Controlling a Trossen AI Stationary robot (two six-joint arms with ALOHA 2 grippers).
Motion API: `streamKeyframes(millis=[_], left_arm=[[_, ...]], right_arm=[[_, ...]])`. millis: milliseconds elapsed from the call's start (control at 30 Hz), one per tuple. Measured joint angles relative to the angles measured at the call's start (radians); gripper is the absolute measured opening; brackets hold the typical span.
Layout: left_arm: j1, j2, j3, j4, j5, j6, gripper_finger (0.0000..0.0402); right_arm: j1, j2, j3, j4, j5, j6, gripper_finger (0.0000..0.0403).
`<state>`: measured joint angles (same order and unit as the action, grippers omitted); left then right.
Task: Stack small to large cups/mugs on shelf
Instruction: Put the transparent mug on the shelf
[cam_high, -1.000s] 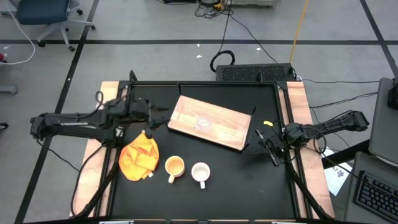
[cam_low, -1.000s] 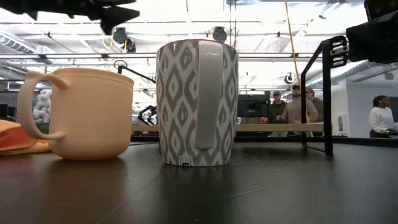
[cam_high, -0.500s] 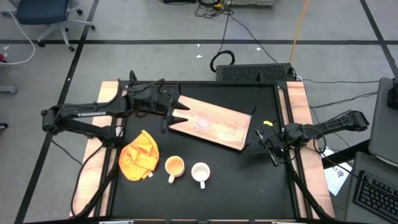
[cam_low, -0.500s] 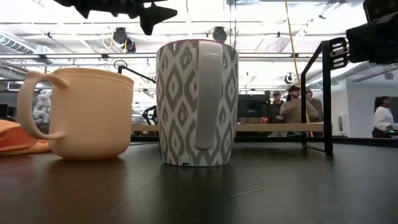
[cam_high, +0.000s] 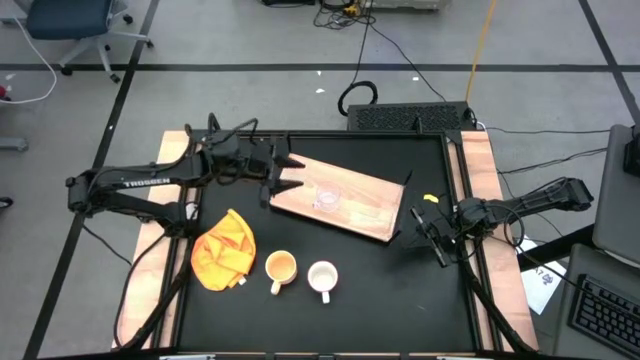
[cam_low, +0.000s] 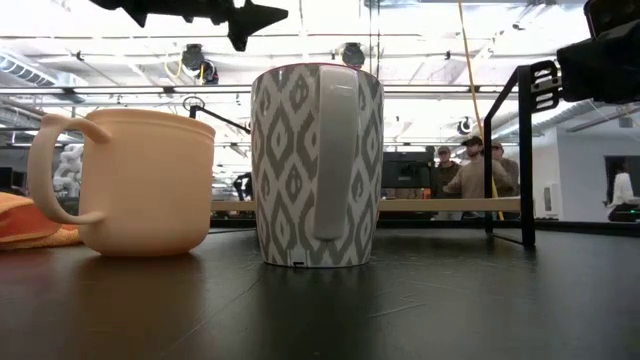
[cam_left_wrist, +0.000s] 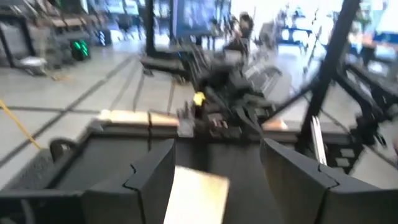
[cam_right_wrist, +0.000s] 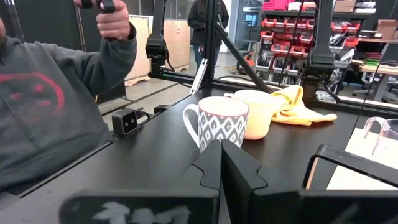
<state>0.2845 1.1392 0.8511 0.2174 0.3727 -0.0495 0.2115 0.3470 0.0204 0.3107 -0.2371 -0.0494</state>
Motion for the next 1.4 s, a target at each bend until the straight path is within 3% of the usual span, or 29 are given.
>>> streamKeyframes(millis=[300,667,1067,1400], left_arm=[[0.085,0.053,0.051,0.007,0.055,-0.051,0.0237],[0.099,0.265,0.272,-0.111,0.106,-0.04,0.0237],[0.099,0.492,0.609,-0.554,0.117,0.05,0.0237],[0.091,0.556,0.679,-0.779,0.03,0.125,0.0237]], right_arm=[[0.0,0.0,0.0,0.006,0.0,0.0,0.0],[0.0,0.0,0.0,0.006,0.0,-0.015,0.0],[0.0,0.002,0.0,-0.002,0.0,-0.015,0.0],[0.0,0.002,0.0,-0.002,0.0,-0.015,0.0]])
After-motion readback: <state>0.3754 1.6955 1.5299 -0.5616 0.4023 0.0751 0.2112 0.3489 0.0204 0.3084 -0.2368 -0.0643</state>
